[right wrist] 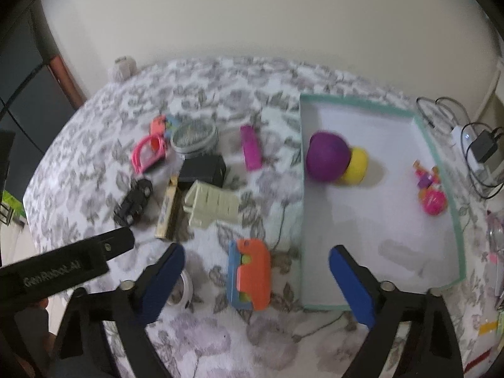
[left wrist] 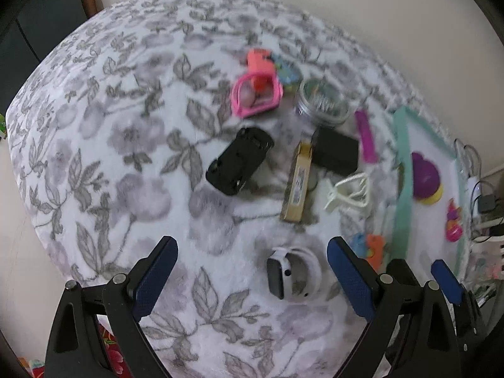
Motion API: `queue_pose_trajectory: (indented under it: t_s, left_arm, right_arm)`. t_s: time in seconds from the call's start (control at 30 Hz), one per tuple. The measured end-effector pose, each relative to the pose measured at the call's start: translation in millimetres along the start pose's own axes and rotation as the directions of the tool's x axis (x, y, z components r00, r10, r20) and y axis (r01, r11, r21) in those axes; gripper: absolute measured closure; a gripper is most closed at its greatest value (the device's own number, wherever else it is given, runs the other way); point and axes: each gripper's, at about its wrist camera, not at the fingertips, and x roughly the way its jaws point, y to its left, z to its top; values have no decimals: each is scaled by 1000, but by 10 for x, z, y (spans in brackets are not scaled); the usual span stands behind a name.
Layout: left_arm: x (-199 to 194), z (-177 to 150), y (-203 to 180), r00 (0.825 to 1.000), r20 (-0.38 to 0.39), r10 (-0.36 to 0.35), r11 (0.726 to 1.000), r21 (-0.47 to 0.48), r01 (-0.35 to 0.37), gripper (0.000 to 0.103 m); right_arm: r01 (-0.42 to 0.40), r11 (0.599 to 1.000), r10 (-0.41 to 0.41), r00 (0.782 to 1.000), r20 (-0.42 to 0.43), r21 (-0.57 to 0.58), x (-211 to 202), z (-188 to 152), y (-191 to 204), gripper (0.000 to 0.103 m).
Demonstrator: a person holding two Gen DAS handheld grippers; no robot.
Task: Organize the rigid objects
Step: 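Reach the left tool to the white earbud case while the right tool reaches the orange-and-blue toy, then close the left tool on the earbud case while the right tool grips the orange-and-blue toy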
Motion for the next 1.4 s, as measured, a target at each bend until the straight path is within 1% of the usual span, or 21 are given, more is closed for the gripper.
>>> queue_pose_trajectory:
  t_s: [0.07, 0.13, 0.17, 0.23, 0.27, 0.3, 0.33, 0.47, 0.6, 0.67, 0.73, 0.8, 1.03, 1.1, 1.13, 1.2, 1.3, 1.37, 1.4]
  left_arm:
    - [92, -23, 0, 999, -35, -4, 1000, -5, 4, 7]
    - [133, -35, -4, 999, -49, -8, 1000, -3, 8, 7]
    - [152, -44, -14, 999, -52, -4, 1000, 2, 5, 8]
    - [184, -51, -31, 998, -60, 2, 1000, 9, -1, 13]
    - [214, -64, -37, 997, -72, 2, 1000, 13, -1, 20]
    - [249, -78, -40, 996, -89, 0, 1000, 15, 2, 25]
    - [280, -86, -49, 995, -98, -3, 1000, 16, 5, 26]
    - [349, -127, -92, 992, -126, -2, 999, 33, 6, 29]
    - [442, -167, -157, 989, -147, 6, 998, 57, 3, 40]
    - [504, -188, -204, 988, -157, 12, 998, 57, -3, 42]
    - [553, -215, -221, 986, -166, 33, 997, 69, -21, 45]
    - [586, -243, -250, 986, -160, 49, 996, 82, -36, 46]
    - [639, -253, -264, 987, -148, 60, 995, 87, -47, 46]
    - [639, -253, -266, 986, -155, 55, 996, 83, -42, 47]
    - [612, -246, -257, 986, -154, 56, 996, 82, -44, 49]
    - [587, -240, -237, 987, -149, 59, 996, 76, -48, 57]
    - [585, -230, -222, 988, -140, 59, 996, 73, -49, 65]
    - [582, -222, -216, 990, -133, 55, 996, 74, -46, 70]
    - [581, -220, -216, 990, -131, 54, 996, 75, -44, 73]
  right_arm:
    - [4, 1000, -5, 999, -35, -10, 97, -30, 21, 22]
    - [9, 1000, -11, 998, -62, -26, 171, -60, 50, 31]
    - [11, 999, -14, 997, -70, -34, 195, -72, 67, 33]
    - [14, 999, -18, 996, -83, -47, 243, -90, 102, 39]
    - [16, 999, -21, 996, -88, -52, 258, -95, 113, 41]
    - [20, 998, -25, 995, -92, -59, 276, -101, 126, 44]
    - [25, 997, -32, 995, -99, -66, 301, -111, 136, 48]
    - [42, 996, -52, 990, -128, -76, 404, -133, 147, 48]
    - [44, 996, -55, 986, -157, -74, 510, -163, 125, 50]
    - [37, 997, -49, 985, -167, -73, 545, -175, 123, 50]
    - [52, 994, -68, 981, -181, -94, 599, -203, 143, 50]
    - [56, 993, -74, 980, -186, -103, 633, -224, 149, 50]
    - [66, 991, -86, 981, -173, -117, 628, -236, 173, 50]
    - [65, 991, -85, 981, -173, -116, 633, -239, 193, 50]
    - [62, 992, -81, 981, -174, -113, 640, -236, 195, 50]
    - [56, 993, -75, 982, -176, -107, 638, -236, 181, 50]
    - [50, 994, -67, 981, -181, -97, 650, -217, 151, 50]
    - [47, 994, -64, 981, -182, -98, 653, -211, 149, 53]
    - [44, 994, -62, 981, -181, -98, 649, -212, 152, 56]
